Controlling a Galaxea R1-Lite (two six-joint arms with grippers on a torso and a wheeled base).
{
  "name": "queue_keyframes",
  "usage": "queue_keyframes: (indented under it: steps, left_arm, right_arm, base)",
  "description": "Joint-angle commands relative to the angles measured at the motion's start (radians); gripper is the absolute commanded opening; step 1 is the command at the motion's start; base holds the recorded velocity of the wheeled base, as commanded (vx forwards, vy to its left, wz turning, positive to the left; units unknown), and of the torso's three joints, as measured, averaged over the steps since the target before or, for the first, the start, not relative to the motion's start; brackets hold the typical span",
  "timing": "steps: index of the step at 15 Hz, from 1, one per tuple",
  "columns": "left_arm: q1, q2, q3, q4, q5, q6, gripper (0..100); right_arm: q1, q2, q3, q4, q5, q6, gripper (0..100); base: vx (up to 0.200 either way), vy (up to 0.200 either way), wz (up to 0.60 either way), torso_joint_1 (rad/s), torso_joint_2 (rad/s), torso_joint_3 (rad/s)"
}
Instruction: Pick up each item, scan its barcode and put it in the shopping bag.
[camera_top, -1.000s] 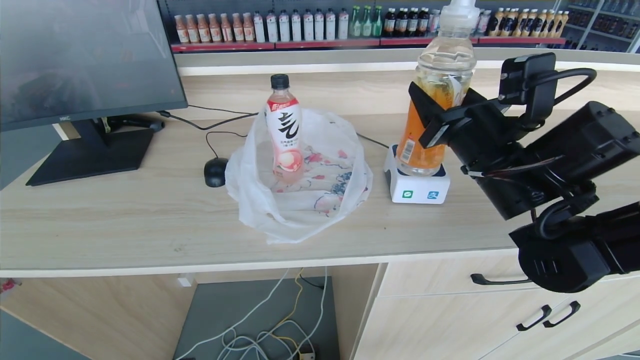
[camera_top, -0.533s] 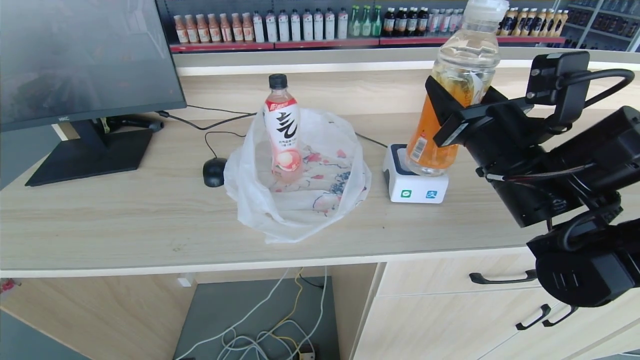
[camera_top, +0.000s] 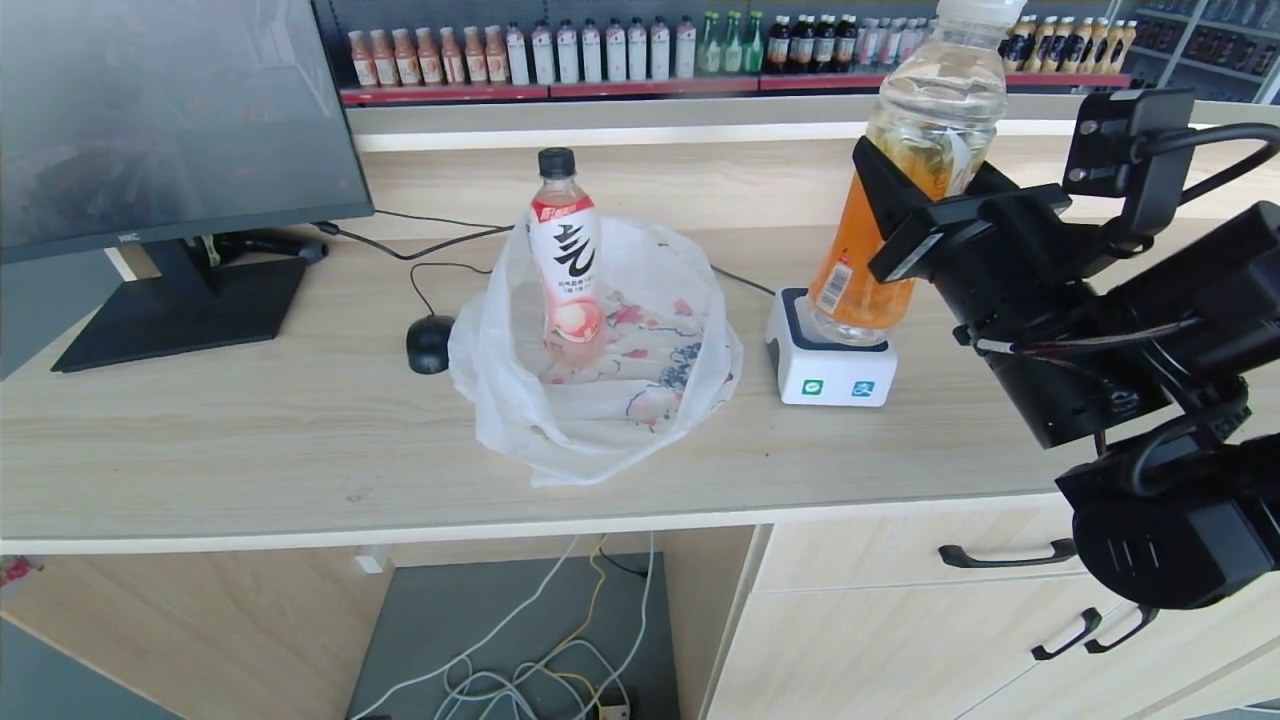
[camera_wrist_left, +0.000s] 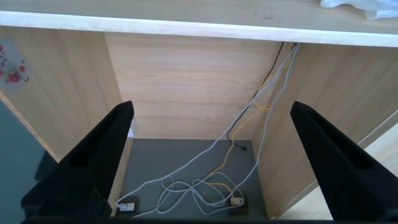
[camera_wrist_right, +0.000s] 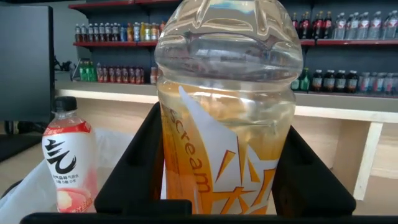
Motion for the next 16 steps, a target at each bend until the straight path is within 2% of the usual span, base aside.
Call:
queue_keyframes:
  steps: [1, 10, 16]
  left_arm:
    - [0.000, 0.000, 0.000, 0.000, 0.000, -0.001, 100]
    - [-0.002, 0.000, 0.000, 0.000, 0.000, 0.003, 100]
    - [0.000, 0.000, 0.000, 0.002, 0.000, 0.001, 100]
  right_arm:
    - [0.001, -0.001, 0.000, -0.001, 0.000, 0.000, 0]
    - [0.001, 0.000, 0.005, -0.001, 0.000, 0.000, 0]
    - [-0.029, 0.017, 0.000, -0.001, 0.000, -0.001, 0]
  base:
    - [0.000, 0.200, 0.00, -0.002, 0.01, -0.002]
    - [0.000, 0.200, 0.00, 0.003, 0.00, 0.002]
    - [0.000, 0.000, 0.00, 0.000, 0.00, 0.000]
